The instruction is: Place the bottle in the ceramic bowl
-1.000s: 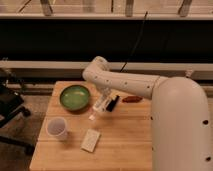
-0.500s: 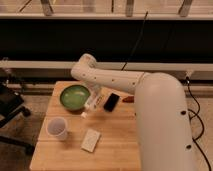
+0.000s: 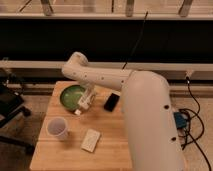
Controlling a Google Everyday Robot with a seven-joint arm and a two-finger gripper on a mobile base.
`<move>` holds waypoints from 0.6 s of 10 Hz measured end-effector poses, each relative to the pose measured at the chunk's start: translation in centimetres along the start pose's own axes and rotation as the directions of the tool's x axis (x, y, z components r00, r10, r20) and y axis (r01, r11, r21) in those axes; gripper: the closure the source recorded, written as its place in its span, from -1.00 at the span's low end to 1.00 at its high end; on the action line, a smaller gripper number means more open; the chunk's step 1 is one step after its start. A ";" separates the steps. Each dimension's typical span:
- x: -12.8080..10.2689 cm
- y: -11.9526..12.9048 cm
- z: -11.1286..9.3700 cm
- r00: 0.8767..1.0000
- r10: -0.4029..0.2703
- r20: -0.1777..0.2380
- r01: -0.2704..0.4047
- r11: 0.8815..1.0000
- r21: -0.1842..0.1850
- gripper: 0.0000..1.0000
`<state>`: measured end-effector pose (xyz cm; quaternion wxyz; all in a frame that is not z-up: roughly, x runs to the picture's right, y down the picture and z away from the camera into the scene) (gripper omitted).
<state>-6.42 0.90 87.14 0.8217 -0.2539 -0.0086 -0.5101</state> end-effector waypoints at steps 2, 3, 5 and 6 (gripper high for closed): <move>0.2 -0.6 -0.2 1.000 0.003 -0.015 -0.003 1.000 0.001 0.95; 0.1 -1.1 -0.4 1.000 0.002 -0.021 -0.002 1.000 0.002 0.95; 0.2 -1.1 -0.5 1.000 0.007 -0.024 -0.007 1.000 0.000 0.95; 0.3 -1.2 -0.7 1.000 0.009 -0.027 -0.009 1.000 0.002 0.95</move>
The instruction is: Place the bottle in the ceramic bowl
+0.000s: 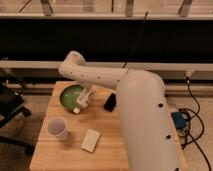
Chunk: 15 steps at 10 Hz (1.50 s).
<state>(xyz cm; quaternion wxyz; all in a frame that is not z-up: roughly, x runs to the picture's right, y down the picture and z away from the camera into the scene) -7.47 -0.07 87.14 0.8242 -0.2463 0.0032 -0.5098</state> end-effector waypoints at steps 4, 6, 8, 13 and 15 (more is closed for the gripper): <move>0.0 -0.5 -0.3 1.000 0.001 -0.002 -0.001 1.000 -0.001 0.95; 0.0 -0.6 -0.4 1.000 0.004 -0.004 -0.004 1.000 -0.001 0.95; 0.0 -0.8 -0.5 1.000 0.006 -0.004 -0.006 1.000 -0.001 0.95; 0.0 -1.3 -0.7 1.000 0.010 -0.008 -0.010 1.000 -0.002 0.95; 0.0 -1.5 -0.8 1.000 0.011 -0.011 -0.011 1.000 -0.002 0.95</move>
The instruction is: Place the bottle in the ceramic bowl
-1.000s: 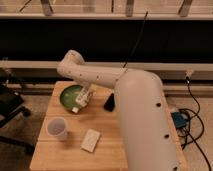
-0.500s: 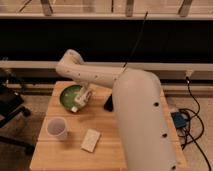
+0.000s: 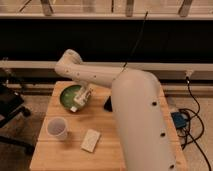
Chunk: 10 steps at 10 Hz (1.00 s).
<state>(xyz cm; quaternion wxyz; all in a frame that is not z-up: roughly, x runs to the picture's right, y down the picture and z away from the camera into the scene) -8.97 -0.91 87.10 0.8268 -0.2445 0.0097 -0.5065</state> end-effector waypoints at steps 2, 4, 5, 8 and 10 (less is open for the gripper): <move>0.0 -0.1 0.0 1.000 0.002 -0.002 -0.002 1.000 -0.001 0.95; 0.0 -0.2 0.0 1.000 0.005 -0.007 -0.005 1.000 -0.002 0.83; 0.0 -0.3 0.0 1.000 0.007 -0.010 -0.007 1.000 -0.001 0.83; 0.1 -0.4 0.0 1.000 0.011 -0.017 -0.011 1.000 -0.003 0.66; 0.1 -0.5 0.0 1.000 0.014 -0.020 -0.014 1.000 -0.003 0.65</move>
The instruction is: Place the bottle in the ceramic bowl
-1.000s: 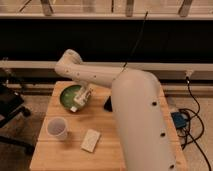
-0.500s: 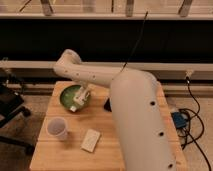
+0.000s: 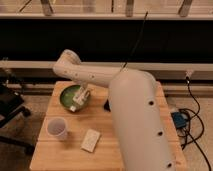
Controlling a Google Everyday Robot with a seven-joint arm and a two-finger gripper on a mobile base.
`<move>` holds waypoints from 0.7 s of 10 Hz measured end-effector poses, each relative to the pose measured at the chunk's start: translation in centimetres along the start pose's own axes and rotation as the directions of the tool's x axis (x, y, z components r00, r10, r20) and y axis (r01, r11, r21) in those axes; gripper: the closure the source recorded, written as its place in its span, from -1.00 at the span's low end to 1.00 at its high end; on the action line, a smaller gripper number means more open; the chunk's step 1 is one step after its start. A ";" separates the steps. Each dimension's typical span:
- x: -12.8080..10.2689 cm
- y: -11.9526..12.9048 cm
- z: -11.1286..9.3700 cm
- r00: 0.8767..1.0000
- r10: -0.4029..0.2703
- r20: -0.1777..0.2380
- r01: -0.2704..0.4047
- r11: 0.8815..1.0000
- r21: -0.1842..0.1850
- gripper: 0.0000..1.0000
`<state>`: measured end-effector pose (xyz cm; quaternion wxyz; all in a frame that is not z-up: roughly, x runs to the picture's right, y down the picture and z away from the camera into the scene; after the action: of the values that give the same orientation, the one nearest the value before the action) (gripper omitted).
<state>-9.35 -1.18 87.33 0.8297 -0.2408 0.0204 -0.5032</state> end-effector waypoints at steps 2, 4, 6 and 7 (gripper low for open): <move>0.0 -0.1 0.0 1.000 0.002 -0.003 -0.002 1.000 0.000 0.64; 0.1 -0.1 0.0 1.000 0.004 -0.005 -0.004 1.000 0.000 0.52; 0.1 -0.2 -0.1 1.000 0.007 -0.009 -0.007 1.000 -0.001 0.26; 0.1 -0.2 0.0 1.000 0.008 -0.009 -0.008 1.000 -0.001 0.24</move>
<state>-9.47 -1.33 87.44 0.8315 -0.2390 0.0255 -0.5008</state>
